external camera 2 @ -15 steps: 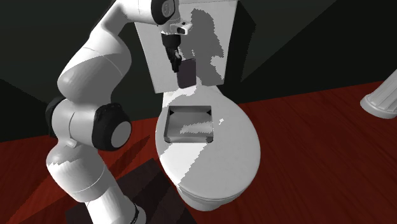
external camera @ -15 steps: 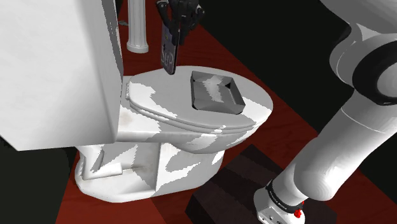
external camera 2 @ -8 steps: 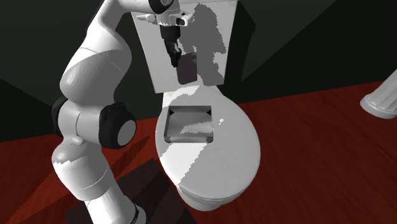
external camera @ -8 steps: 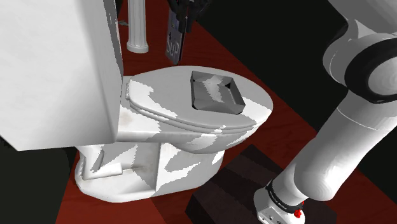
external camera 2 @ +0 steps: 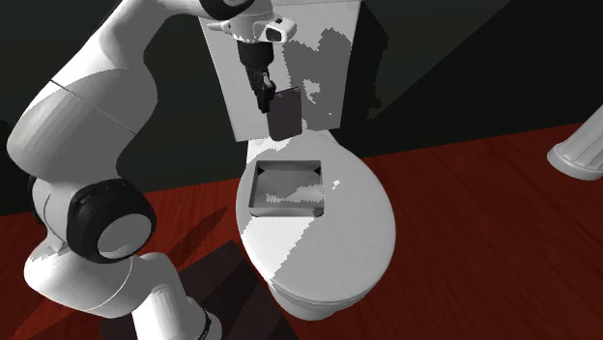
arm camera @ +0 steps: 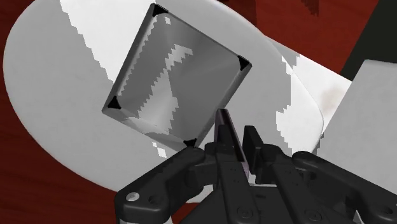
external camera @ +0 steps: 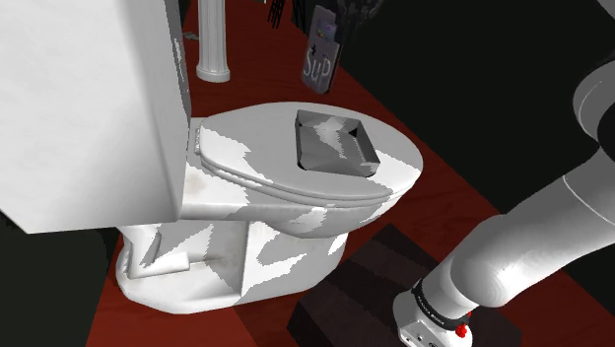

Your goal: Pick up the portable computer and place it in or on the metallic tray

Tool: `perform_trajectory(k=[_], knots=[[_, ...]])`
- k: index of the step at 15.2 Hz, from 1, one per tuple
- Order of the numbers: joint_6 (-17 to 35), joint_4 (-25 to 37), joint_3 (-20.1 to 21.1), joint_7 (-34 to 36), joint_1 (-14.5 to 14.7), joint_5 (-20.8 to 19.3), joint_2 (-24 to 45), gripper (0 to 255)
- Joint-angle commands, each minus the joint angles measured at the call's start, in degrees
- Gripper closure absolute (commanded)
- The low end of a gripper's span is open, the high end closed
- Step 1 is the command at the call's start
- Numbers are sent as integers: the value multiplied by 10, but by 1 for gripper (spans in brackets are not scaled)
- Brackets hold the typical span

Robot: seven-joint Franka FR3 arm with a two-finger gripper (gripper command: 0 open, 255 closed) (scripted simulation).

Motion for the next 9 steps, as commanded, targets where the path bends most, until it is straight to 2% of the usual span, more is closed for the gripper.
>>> perform_trajectory(k=[1, 4, 9], knots=[[-12, -14, -17, -25, -9, 7, -27, 255], [-30, -30, -45, -62, -20, 12, -61, 255], [17, -112, -51, -69, -19, 18, -97, 255]])
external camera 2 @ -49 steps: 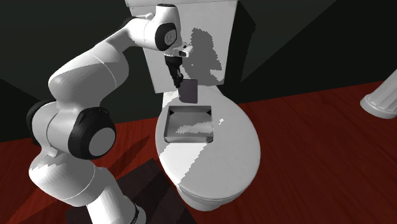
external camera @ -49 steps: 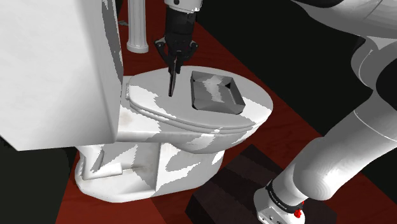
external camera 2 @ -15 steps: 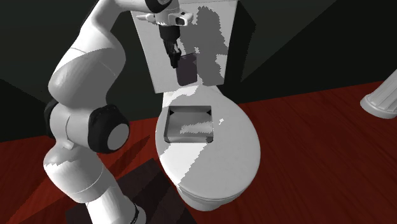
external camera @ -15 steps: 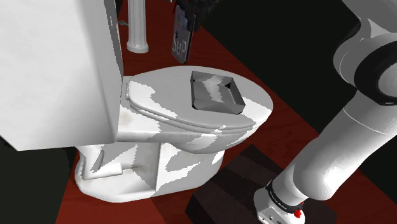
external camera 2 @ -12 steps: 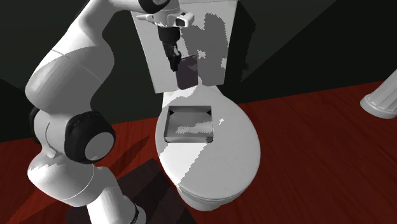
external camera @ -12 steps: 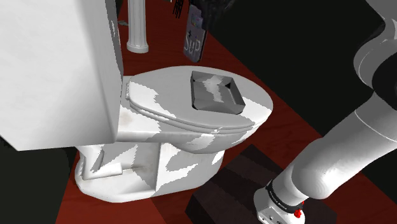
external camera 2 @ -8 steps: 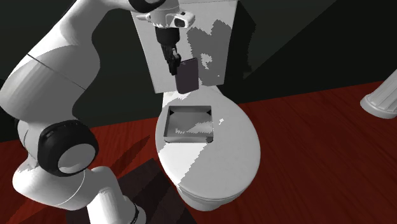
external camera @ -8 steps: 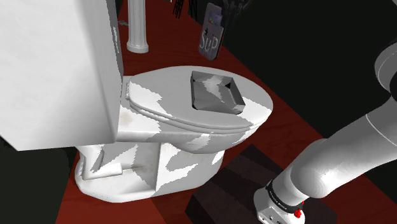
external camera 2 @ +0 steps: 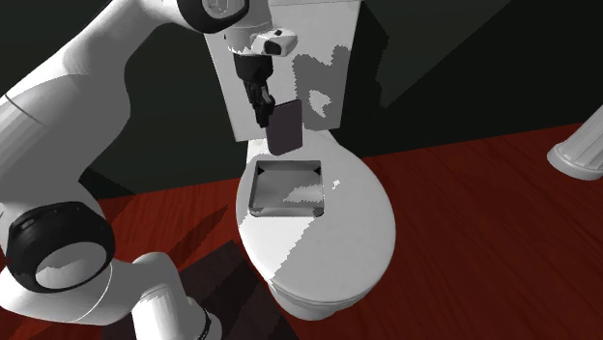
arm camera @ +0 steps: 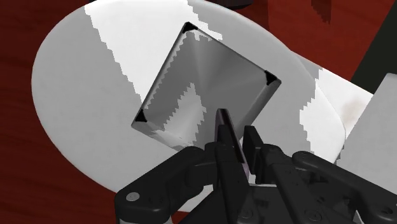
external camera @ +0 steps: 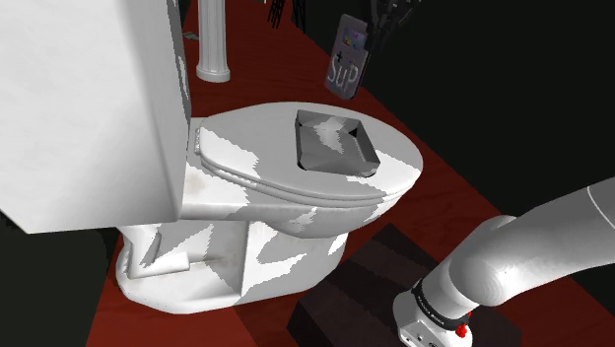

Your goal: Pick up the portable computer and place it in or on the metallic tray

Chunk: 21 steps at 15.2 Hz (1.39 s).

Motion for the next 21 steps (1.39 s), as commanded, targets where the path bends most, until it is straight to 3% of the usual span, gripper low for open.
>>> perform_trajectory(k=[1, 18, 21], knots=[[18, -31, -2, -3, 0, 2, -13, 255], [156, -246, -7, -16, 6, 16, -91, 255], [156, -246, -7, -16, 6, 16, -91, 255]])
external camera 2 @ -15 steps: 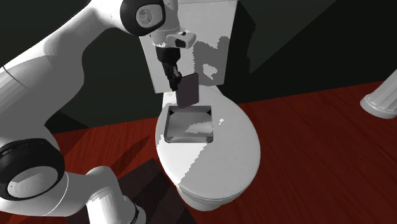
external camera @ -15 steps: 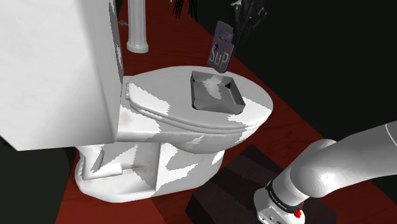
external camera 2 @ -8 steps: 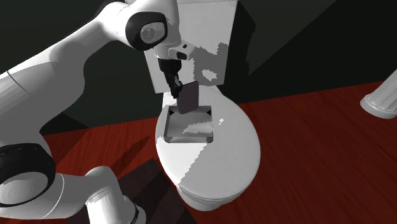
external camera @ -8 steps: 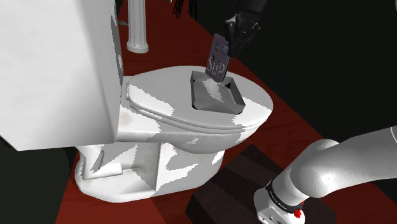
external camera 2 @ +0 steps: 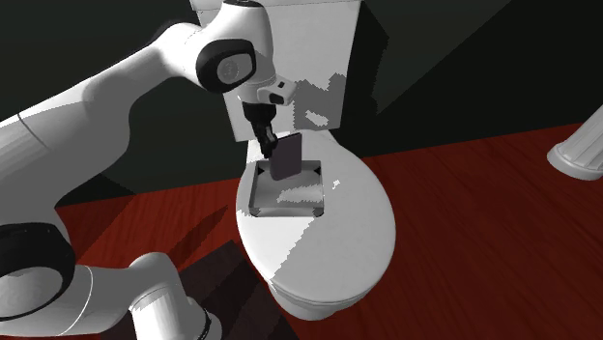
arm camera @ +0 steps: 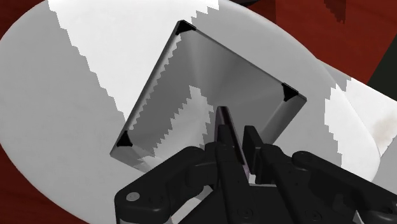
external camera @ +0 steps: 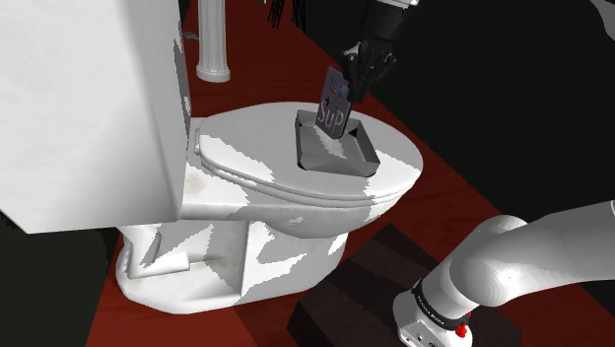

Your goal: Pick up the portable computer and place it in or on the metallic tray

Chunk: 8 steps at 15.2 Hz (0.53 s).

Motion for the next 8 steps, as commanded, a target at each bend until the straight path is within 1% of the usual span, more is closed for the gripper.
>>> perform_trajectory(k=[1, 5, 6, 8], knots=[[1, -2, 0, 0, 0, 0, -1, 255], [1, -2, 0, 0, 0, 0, -1, 255], [1, -2, 0, 0, 0, 0, -1, 0], [1, -2, 0, 0, 0, 0, -1, 0]])
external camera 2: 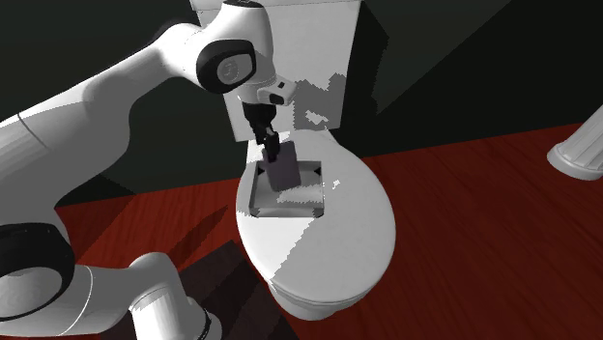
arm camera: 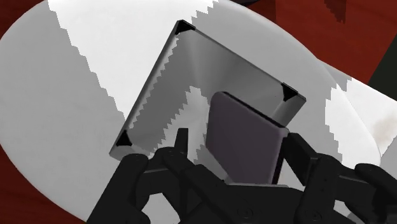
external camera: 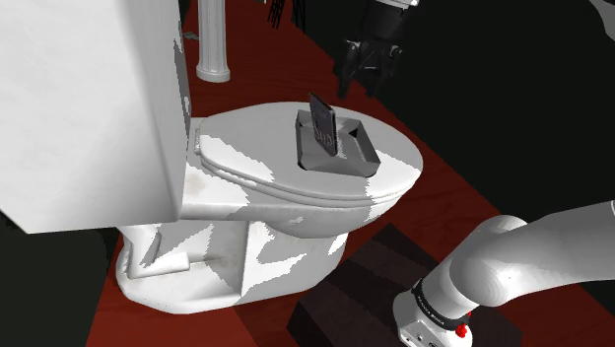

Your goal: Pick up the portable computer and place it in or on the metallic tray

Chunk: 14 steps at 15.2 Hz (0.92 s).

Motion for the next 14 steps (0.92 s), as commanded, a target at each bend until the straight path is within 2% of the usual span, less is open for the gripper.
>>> perform_trajectory(k=[1, 3, 7, 14], knots=[[0, 0, 0, 0, 0, 0, 0, 0], [0, 0, 0, 0, 0, 0, 0, 0], [-74, 110, 1, 7, -3, -6, 36, 0], [-74, 110, 1, 7, -3, -6, 36, 0]])
